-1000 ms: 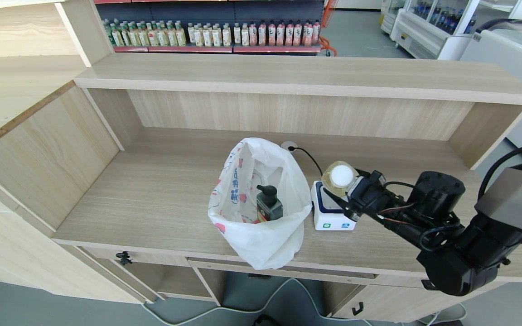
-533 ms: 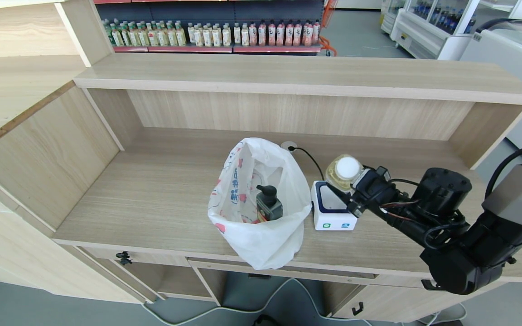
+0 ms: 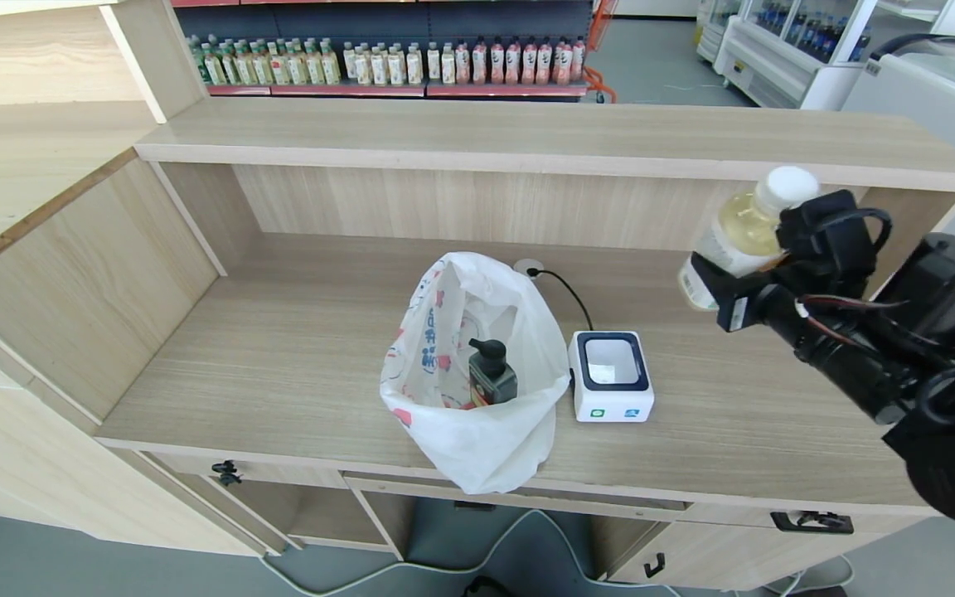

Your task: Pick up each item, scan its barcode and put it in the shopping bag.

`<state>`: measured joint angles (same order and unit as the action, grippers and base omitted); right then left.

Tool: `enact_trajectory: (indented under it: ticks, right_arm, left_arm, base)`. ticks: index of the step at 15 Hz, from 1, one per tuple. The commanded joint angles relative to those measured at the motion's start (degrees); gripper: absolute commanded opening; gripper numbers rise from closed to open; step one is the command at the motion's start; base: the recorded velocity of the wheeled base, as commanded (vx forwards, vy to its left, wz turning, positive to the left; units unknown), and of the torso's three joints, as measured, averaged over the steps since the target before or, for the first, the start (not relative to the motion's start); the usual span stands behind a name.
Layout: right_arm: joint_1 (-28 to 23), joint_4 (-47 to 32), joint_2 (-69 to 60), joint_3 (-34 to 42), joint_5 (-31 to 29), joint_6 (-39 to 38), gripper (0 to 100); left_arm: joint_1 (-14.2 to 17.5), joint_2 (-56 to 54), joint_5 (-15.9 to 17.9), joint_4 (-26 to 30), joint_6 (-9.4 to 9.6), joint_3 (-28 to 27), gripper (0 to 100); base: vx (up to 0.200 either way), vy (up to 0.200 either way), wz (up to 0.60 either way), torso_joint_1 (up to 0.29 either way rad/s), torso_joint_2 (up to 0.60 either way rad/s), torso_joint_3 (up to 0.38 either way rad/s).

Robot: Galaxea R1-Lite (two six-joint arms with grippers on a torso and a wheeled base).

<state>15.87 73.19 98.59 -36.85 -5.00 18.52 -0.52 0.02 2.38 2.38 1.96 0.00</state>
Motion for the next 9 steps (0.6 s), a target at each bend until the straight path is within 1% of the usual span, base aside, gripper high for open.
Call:
enact_trajectory:
  ticks: [1,2,3,5,9]
  right_arm:
    - [-2.78,-15.27,-15.44,0.20,-5.99,-11.13,0]
    - [-3.39,-24.41,-19.92,-0.24,-6.08,-16.23,0]
    - [-3.39,-27.93,-21.68,-0.41,-5.81,-18.43,0]
    - [-3.39,-28.28,-20.80,-2.43,-5.29,-19.22,0]
    - [-3.13,-28.10,-13.16,-9.82,-2.03,-20.36,0]
  left_arm:
    - [0.00,-0.02,0.00,0.00,-0.03,0.00,100]
    - [0.00,0.06,0.00,0.00,-0.29,0.00,100]
    - [0.00,0.06,0.00,0.00,-0.20,0.00,100]
    - [0.00,0.06,0.00,0.00,-0.20,0.00,100]
    - [0.00,0.06,0.00,0.00,-0.20,0.00,100]
  base:
    - [0.000,0.200,0.00,0.002,0.00,-0.002]
    - [0.000,0.200,0.00,0.002,0.00,0.002]
    - [0.000,0.200,0.00,-0.017,0.00,0.007]
    - [0.000,0.200,0.00,0.012,0.00,0.005]
    - [0.000,0.200,0.00,0.005,0.01,0.001]
